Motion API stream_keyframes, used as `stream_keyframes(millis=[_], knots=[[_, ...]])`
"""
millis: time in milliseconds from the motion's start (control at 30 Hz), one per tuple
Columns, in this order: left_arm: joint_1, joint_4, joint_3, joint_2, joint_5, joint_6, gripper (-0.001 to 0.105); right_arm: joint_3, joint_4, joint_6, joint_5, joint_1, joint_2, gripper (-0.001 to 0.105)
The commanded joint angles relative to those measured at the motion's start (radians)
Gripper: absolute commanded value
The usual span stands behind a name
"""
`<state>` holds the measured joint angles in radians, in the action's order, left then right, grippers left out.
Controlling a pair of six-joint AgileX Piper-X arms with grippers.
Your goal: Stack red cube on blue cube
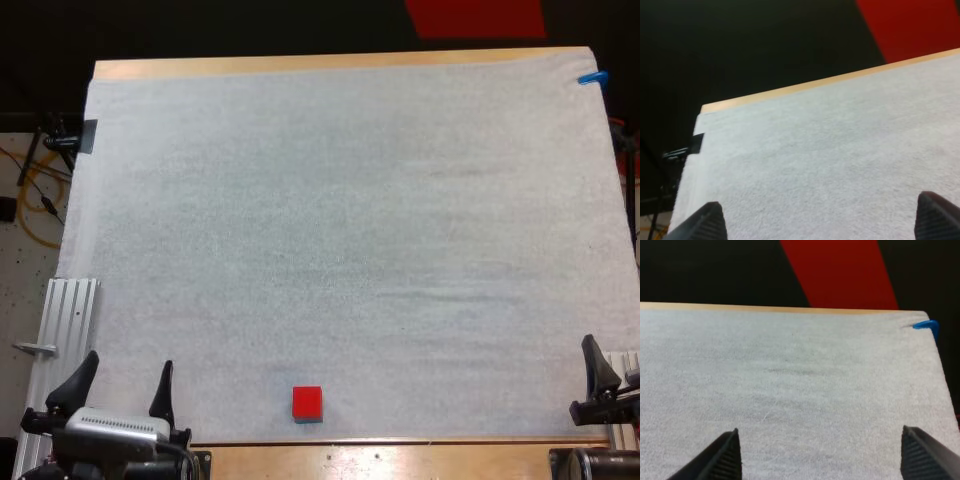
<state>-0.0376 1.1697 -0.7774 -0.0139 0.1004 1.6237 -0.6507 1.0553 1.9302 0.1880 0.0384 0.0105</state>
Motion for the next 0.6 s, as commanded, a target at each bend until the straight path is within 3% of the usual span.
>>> stream_keyframes(millis=[0, 333, 567], knots=[[-0.001, -0.016, 0.015, -0.138, -0.022, 0.032, 0.074, 0.005, -0.005, 0.008, 0.015, 0.005, 0.043, 0.065], [-0.001, -0.207, 0.198, -0.138, -0.018, 0.032, 0.074, 0.059, -0.008, 0.004, 0.019, 0.005, 0.043, 0.065], [-0.001, -0.183, 0.255, -0.138, -0.015, 0.032, 0.074, 0.097, -0.012, 0.004, 0.019, 0.005, 0.043, 0.065]])
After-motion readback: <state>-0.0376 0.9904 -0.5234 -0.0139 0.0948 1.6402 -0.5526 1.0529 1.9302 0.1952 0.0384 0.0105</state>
